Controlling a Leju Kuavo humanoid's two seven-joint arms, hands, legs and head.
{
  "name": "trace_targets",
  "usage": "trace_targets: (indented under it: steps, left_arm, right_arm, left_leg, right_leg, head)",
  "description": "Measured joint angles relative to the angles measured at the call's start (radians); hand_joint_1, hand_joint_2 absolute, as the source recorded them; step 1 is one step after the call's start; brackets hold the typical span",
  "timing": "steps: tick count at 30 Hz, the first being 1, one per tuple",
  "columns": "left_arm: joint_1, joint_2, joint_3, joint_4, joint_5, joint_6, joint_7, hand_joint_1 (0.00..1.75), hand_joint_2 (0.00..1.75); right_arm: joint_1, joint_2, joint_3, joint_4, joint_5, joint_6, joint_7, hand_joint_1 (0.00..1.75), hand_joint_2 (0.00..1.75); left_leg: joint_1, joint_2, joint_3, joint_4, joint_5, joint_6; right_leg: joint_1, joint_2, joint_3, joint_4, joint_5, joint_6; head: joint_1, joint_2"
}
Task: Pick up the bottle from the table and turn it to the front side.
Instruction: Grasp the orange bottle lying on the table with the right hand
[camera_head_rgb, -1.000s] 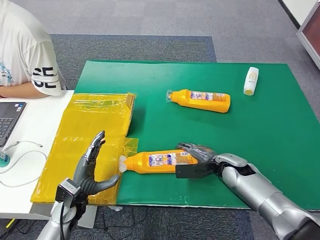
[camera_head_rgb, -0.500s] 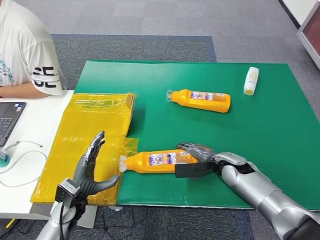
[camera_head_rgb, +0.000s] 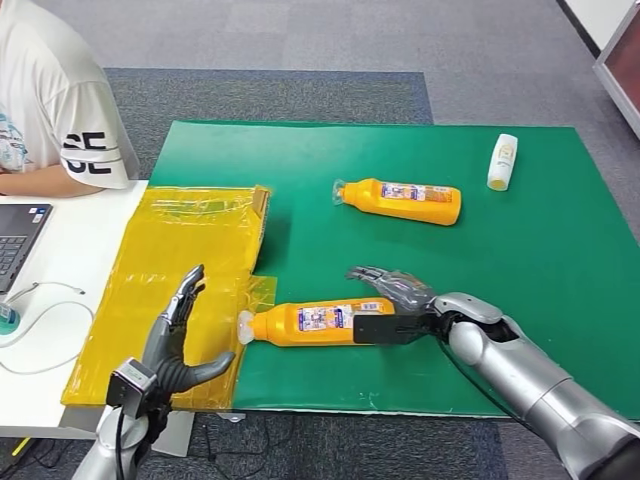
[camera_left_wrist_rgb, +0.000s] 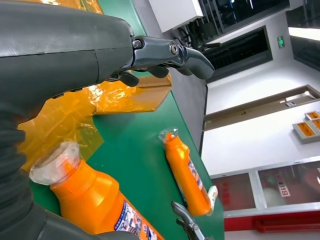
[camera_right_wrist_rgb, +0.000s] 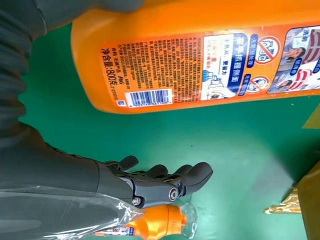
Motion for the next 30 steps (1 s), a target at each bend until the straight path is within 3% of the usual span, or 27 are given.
trace_targets:
  steps: [8,18,30]
  left_arm:
    - [-0.008,-0.001,0.002,0.003,0.000,-0.003,0.000,0.00,1.75]
    - [-0.045,-0.010,-0.004,0.031,-0.002,-0.010,0.000,0.00,1.75]
    - [-0.051,-0.011,-0.010,0.045,-0.001,-0.009,0.000,0.00,1.75]
  right_arm:
    - [-0.002,0.010,0.013,0.003,0.009,0.020,-0.010,0.00,1.75]
    - [-0.003,0.107,0.083,0.069,0.017,0.024,-0.024,0.00,1.75]
    - [-0.010,0.154,0.120,0.124,0.015,-0.010,-0.023,0.00,1.75]
  left_leg:
    - [0.000,0.000,0.000,0.000,0.000,0.000]
    - [0.000,0.000,0.000,0.000,0.000,-0.001]
    - [0.000,0.000,0.001,0.000,0.000,-0.001]
  right_leg:
    - [0.000,0.000,0.000,0.000,0.000,0.000]
    - [0.000,0.000,0.000,0.000,0.000,0.000]
    - [0.000,0.000,0.000,0.000,0.000,0.000]
  head:
    - [0.000,0.000]
    - [0.000,0.000]
    - [0.000,0.000]
